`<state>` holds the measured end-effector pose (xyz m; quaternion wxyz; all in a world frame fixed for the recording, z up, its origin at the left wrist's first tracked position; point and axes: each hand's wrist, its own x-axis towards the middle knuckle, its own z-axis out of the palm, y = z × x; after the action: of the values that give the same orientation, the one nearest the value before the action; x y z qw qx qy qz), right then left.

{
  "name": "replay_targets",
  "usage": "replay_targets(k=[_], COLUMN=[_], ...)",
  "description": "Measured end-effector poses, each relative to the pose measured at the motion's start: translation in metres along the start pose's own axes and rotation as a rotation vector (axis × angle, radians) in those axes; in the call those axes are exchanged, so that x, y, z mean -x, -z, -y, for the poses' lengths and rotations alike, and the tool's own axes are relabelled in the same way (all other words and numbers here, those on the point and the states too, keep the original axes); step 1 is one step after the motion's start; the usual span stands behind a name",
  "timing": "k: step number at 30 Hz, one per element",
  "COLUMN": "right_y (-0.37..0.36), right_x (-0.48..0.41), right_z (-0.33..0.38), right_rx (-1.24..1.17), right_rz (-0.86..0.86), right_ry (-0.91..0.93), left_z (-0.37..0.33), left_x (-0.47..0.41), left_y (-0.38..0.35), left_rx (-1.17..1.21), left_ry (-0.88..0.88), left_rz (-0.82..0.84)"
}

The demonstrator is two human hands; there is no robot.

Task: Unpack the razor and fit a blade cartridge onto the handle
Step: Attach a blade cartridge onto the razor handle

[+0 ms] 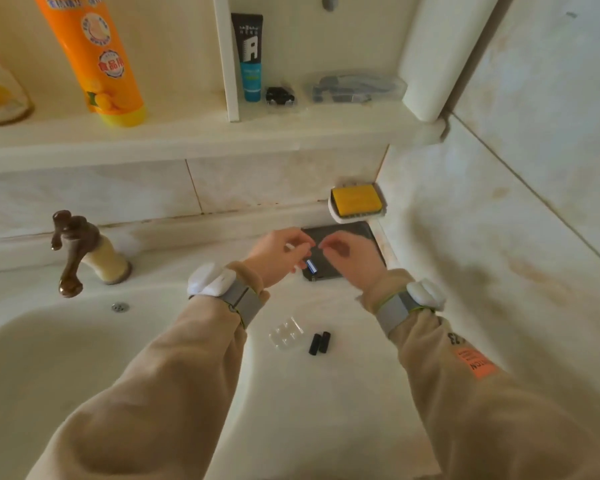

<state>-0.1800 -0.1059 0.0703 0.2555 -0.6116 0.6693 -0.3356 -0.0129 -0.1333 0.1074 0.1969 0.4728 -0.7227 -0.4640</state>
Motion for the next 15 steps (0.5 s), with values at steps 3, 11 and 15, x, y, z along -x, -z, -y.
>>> replay_targets(k=[3, 11, 15], right_y=[-0.037, -0.084, -0.097], right_x=[0.038, 0.092, 0.099], right_z=[-0.034, -0.073, -0.077], right_rx=[0.077, 0.416, 0.525], right_rz=[0.203, 0.488, 0.431], right_ry=[-0.195, -0.334, -0.251], left_z=[0.052, 0.135, 0.139], left_x=[0.012, 0.037, 0.042], left_y=[-0.023, -0.071, -0.089], left_rx=[-0.072, -0.598, -0.662], left_ry=[0.124, 0.224, 0.226], left_rz=[0.033, 0.174, 0.189])
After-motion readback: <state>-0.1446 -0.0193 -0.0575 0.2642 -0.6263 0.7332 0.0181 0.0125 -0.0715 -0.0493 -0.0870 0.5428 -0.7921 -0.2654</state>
